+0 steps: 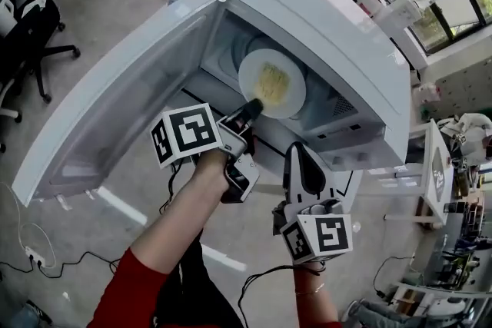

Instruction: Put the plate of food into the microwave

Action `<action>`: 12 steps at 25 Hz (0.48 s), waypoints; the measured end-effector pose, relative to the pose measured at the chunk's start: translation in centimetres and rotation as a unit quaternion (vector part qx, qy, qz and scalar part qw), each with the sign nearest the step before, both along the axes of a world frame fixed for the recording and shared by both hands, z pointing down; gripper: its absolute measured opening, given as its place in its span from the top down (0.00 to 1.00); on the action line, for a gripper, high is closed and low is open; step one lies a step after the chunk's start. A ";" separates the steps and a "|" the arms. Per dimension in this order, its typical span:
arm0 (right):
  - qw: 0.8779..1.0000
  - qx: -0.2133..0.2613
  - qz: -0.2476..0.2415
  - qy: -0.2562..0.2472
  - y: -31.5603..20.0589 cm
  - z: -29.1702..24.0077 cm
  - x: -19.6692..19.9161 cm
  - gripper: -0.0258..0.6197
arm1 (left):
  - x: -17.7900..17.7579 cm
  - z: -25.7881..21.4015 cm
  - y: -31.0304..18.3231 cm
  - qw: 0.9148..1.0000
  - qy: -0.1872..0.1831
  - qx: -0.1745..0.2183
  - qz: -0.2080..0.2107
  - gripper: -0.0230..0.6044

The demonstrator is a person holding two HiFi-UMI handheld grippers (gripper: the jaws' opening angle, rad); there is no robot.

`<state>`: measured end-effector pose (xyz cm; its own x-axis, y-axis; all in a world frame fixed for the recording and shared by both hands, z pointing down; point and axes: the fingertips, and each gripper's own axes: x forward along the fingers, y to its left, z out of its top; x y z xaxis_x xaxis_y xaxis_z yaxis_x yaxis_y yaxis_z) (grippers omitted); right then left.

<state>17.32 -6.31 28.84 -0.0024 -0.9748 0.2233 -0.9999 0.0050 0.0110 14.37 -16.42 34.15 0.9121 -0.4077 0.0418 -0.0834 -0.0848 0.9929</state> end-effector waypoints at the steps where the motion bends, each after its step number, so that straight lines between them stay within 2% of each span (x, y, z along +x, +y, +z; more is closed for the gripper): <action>1: 1.000 -0.001 -0.003 -0.002 -0.6 0.3 0.1 0.94 | 0.4 0.1 -0.4 1.000 0.002 0.001 -0.002 0.93; 5: 1.000 -0.001 -0.011 -0.003 -3.1 1.1 0.8 0.94 | 2.4 0.1 -2.3 1.000 0.014 0.003 -0.015 0.93; 12: 1.000 0.014 -0.008 0.007 -5.3 2.0 0.5 0.94 | 3.7 -0.1 -4.7 0.999 0.021 0.015 -0.019 0.93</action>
